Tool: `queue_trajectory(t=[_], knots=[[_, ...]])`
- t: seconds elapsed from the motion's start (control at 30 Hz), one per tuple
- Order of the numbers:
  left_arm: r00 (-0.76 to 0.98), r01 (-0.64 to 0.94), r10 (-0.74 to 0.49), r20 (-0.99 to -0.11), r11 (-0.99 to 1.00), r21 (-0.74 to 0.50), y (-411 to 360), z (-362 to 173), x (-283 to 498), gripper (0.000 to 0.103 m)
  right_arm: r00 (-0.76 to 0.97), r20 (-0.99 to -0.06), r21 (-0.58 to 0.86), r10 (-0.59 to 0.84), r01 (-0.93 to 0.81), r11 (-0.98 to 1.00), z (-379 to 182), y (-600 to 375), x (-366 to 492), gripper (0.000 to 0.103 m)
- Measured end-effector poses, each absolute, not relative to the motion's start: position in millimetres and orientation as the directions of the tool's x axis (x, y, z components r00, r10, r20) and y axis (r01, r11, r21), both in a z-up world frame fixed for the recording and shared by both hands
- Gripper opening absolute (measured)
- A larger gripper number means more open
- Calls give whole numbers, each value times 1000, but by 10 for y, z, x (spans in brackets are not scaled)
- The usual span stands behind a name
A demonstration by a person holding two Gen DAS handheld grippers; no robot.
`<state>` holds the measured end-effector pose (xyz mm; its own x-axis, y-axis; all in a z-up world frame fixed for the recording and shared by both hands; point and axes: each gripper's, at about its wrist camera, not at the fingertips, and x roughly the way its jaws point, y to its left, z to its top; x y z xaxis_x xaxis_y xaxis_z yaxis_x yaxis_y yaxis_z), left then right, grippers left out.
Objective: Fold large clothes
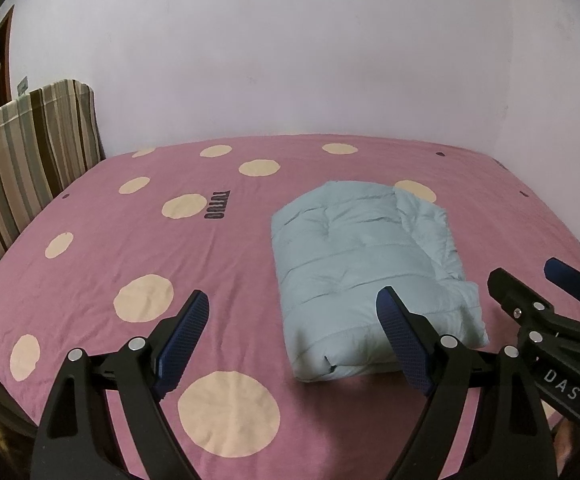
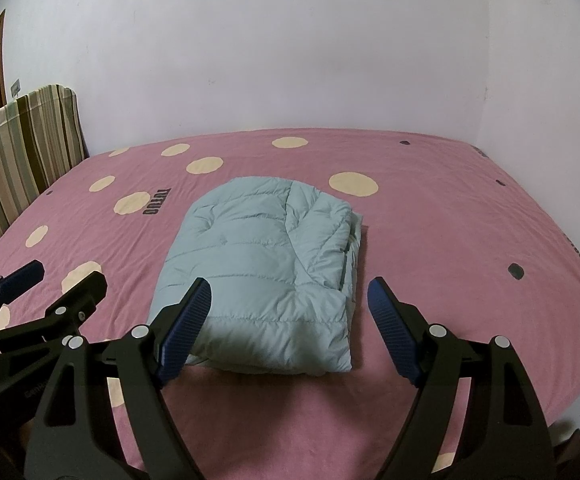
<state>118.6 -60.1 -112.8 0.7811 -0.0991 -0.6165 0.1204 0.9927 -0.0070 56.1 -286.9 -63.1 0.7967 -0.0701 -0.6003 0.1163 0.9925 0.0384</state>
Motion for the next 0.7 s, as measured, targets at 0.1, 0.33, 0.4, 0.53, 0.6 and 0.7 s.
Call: queue_trajectory(t=[0.1, 0.33, 0.4, 0.53, 0.6, 0.7], knots=[[782, 123, -102, -615, 992, -9, -596, -1122, 1188, 85, 797, -600, 39, -70, 116, 992, -631, -2870, 563, 80], [786, 126, -111, -608, 992, -19, -579, -1101, 1191, 85, 797, -601, 39, -68, 114, 993, -631, -2878, 567, 80], [789, 127, -111, -604, 992, -17, -578, -1100, 1191, 85, 796, -601, 37, -69, 114, 993, -631, -2880, 569, 80], [793, 129, -115, -599, 991, -18, -579, -1103, 1196, 86, 796, -602, 38, -69, 114, 993, -634, -2877, 573, 80], [796, 126, -114, -594, 992, -21, -571, -1103, 1198, 86, 794, -603, 35, -70, 114, 993, -637, -2874, 574, 80], [798, 127, -114, -592, 992, -19, -568, -1110, 1209, 86, 791, -608, 33, -71, 115, 993, -644, -2901, 580, 80]])
